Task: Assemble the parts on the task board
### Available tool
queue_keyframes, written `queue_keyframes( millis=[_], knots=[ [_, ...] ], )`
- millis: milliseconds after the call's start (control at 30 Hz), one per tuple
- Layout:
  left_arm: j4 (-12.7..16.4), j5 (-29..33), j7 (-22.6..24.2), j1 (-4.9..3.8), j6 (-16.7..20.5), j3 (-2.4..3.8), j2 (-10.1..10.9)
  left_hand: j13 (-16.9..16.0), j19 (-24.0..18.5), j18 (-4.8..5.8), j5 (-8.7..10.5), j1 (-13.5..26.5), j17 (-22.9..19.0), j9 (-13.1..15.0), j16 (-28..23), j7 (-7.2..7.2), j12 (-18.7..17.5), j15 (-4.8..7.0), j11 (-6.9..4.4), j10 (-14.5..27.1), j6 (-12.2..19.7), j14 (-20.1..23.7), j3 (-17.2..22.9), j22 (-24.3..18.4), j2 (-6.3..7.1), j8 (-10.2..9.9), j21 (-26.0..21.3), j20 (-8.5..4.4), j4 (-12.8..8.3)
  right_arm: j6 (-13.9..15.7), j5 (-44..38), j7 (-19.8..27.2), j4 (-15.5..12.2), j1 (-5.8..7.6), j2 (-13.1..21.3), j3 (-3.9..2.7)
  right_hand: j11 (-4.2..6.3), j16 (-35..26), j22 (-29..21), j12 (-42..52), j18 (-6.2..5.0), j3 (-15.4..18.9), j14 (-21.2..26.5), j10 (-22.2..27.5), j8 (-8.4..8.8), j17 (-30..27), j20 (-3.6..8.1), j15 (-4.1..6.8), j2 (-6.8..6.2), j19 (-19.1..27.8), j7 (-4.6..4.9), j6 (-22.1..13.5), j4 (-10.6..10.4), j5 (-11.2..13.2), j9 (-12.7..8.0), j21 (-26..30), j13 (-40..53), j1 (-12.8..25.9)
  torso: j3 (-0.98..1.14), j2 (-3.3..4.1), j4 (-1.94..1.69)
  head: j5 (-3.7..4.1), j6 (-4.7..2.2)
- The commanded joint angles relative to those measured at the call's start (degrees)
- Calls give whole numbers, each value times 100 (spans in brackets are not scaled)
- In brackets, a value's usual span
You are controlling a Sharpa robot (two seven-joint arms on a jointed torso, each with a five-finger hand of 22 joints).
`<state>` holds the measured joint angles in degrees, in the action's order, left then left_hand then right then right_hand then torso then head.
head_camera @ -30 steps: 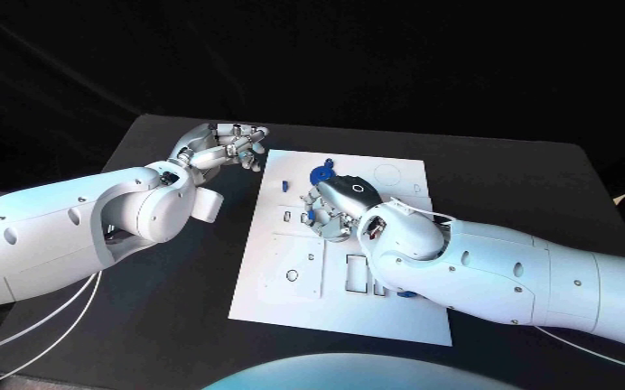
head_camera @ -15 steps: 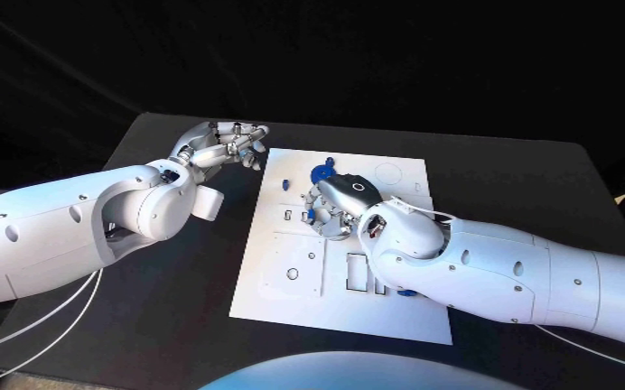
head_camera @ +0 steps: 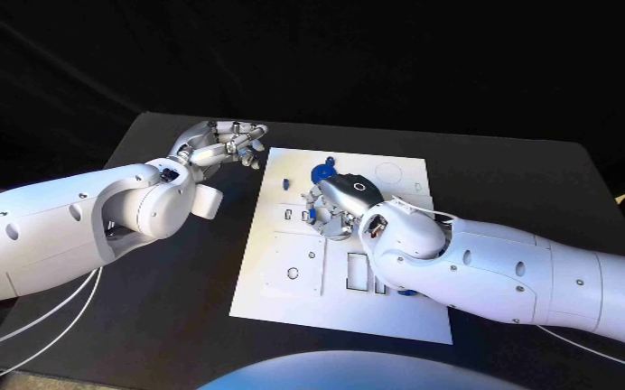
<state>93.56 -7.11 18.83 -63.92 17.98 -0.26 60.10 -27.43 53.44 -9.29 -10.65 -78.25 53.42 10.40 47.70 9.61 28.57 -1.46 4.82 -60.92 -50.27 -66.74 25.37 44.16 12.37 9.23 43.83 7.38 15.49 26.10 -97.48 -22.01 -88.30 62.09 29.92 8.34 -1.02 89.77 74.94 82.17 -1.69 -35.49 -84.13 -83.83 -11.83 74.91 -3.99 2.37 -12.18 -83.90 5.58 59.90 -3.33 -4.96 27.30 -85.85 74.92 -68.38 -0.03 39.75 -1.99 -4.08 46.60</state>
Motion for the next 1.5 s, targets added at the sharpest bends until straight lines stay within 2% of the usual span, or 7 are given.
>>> queue_keyframes(
  millis=[33,733,1100,1500],
  knots=[
    [-3,29,10,-8,-90,5,-9,5,-18,-111,14,70,-5,5,-33,-4,-24,9,8,50,32,31,-41,-5,6,19,-27,31,1,-62,-66,-44,-5,-15,11,12,-8,23,1313,-23,56,13,-587,13,19,1509,20,10,-56,-348,-6,-37,-7,28,-1,31,650,10,0,2,2,0,-2],
    [-52,29,-12,-8,-115,5,-13,43,-9,-112,45,66,-19,7,-29,1,-42,8,10,78,58,33,-56,-18,-4,19,-45,34,-2,-39,-62,-21,-18,-15,39,12,-27,23,1308,-35,53,31,-587,22,50,1509,8,-5,-89,-341,17,-86,-20,63,-11,45,641,20,-4,0,-2,0,8],
    [-75,29,-34,-8,-118,5,-11,56,-5,-112,59,74,-24,7,-27,3,-46,6,13,83,68,34,-65,-22,-7,19,-51,34,3,-21,-63,-3,-10,-15,39,12,-121,23,1285,-170,38,90,-587,136,221,1509,-57,-83,-203,-306,125,-350,-68,115,-96,115,514,37,-4,1,-1,1,8],
    [-102,29,-60,-8,-115,5,-9,67,-1,-111,67,85,-29,9,-24,6,-48,3,20,85,73,33,-74,-26,-14,22,-56,36,12,8,-63,25,-12,-15,40,12,-149,23,1282,-196,35,159,-587,161,256,1509,-85,-111,-279,-299,151,-392,-116,139,-124,130,491,93,-6,0,-3,-3,16]
  ],
)
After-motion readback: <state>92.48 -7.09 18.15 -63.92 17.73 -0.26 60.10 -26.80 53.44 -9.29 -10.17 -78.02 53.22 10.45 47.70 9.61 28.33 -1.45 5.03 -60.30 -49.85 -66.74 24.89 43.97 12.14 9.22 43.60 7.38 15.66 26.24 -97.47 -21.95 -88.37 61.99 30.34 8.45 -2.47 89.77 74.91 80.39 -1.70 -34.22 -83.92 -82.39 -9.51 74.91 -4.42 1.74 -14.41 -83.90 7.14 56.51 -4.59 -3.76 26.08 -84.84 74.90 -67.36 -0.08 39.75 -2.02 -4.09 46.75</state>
